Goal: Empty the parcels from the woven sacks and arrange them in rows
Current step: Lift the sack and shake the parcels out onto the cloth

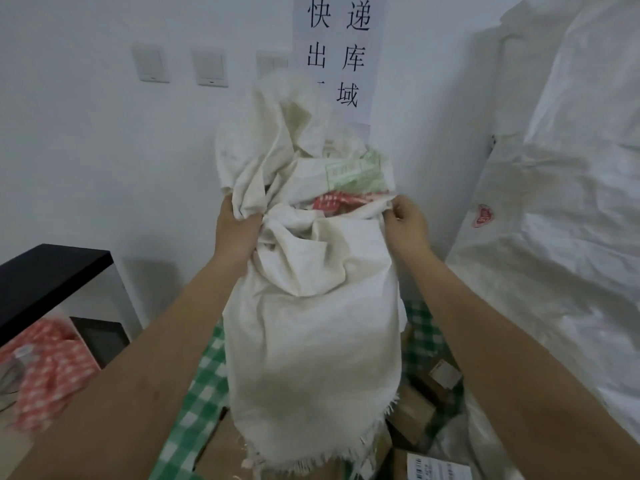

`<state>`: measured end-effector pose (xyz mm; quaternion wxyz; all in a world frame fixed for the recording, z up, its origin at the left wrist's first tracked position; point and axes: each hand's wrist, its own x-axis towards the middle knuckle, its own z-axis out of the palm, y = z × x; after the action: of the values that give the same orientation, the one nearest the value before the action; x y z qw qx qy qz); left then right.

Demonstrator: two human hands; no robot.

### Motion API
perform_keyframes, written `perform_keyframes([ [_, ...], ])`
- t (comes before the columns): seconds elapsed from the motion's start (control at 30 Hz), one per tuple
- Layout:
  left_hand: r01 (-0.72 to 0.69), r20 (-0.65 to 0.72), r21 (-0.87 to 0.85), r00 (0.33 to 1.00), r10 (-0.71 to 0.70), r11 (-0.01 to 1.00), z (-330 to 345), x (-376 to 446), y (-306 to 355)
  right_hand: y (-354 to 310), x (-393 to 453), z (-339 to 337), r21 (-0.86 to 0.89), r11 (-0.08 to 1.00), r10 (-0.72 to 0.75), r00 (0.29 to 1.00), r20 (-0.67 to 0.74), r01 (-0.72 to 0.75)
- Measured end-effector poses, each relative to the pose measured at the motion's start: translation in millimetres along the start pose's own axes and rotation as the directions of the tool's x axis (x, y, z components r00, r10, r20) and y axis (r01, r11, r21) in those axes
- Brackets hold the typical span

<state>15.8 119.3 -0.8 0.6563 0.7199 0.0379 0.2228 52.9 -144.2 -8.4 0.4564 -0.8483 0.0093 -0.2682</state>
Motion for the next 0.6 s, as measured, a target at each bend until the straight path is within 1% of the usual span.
perform_keyframes([
  [0.03, -0.035, 0.0, -0.001, 0.999, 0.035, 0.999, 4.2, 0.1, 2.3, 6.0, -3.4, -2.2, 0.043, 0.998, 0.037, 0.999, -0.013, -0.037],
  [0.07, -0.067, 0.011, 0.01, 0.998, 0.067, 0.998, 7.9, -0.3, 4.1, 19.0, -7.8, -0.6, 0.035, 0.996, 0.086, 0.996, 0.038, -0.087],
  [0.13, -0.102, 0.058, 0.072, 0.994, 0.098, 0.992, 14.2, -0.7, 4.3, 54.0, -19.2, 5.1, -0.159, 0.97, 0.219, 0.946, 0.239, -0.184],
  [0.17, -0.104, 0.081, 0.104, 0.992, 0.096, 0.989, 16.4, -0.7, 2.6, 68.2, -26.0, 6.8, -0.24, 0.951, 0.264, 0.915, 0.306, -0.194],
  [0.2, -0.103, 0.101, 0.13, 0.991, 0.091, 0.986, 17.6, -1.0, -0.4, 75.8, -33.7, 7.9, -0.26, 0.945, 0.283, 0.895, 0.346, -0.198],
  [0.27, -0.1, 0.119, 0.159, 0.989, 0.082, 0.982, 19.1, -2.6, -8.5, 81.3, -47.0, 7.8, -0.316, 0.928, 0.313, 0.873, 0.373, -0.198],
  [0.33, -0.089, 0.123, 0.18, 0.99, 0.067, 0.98, 20.6, -5.7, -12.2, 79.3, -50.3, 7.1, -0.412, 0.899, 0.31, 0.877, 0.367, -0.145],
  [0.37, -0.088, 0.124, 0.186, 0.99, 0.065, 0.979, 21.7, -6.6, -11.5, 74.0, -47.4, 6.5, -0.412, 0.898, 0.306, 0.888, 0.342, -0.151],
  [0.4, -0.089, 0.116, 0.183, 0.991, 0.069, 0.979, 22.6, -6.6, -9.5, 67.2, -40.2, 7.8, -0.328, 0.926, 0.293, 0.905, 0.308, -0.188],
  [0.43, -0.094, 0.102, 0.169, 0.992, 0.078, 0.981, 23.5, -4.8, -7.0, 54.3, -31.8, 8.2, -0.188, 0.955, 0.27, 0.929, 0.251, -0.227],
  [0.47, -0.101, 0.082, 0.155, 0.993, 0.089, 0.983, 24.1, -2.5, -3.5, 39.2, -23.4, 6.9, -0.035, 0.971, 0.239, 0.953, 0.187, -0.237],
  [0.53, -0.106, 0.037, 0.125, 0.994, 0.102, 0.986, 23.4, 3.3, 0.5, 11.1, -12.8, -0.7, 0.207, 0.961, 0.168, 0.982, 0.088, -0.183],
  [0.57, -0.109, 0.022, 0.107, 0.994, 0.107, 0.988, 23.1, 5.7, 1.0, 4.0, -10.0, -2.7, 0.259, 0.953, 0.145, 0.987, 0.065, -0.157],
  [0.6, -0.113, 0.014, 0.098, 0.994, 0.113, 0.989, 22.7, 6.9, 0.2, 4.6, -8.9, -3.5, 0.249, 0.955, 0.144, 0.986, 0.08, -0.16],
])
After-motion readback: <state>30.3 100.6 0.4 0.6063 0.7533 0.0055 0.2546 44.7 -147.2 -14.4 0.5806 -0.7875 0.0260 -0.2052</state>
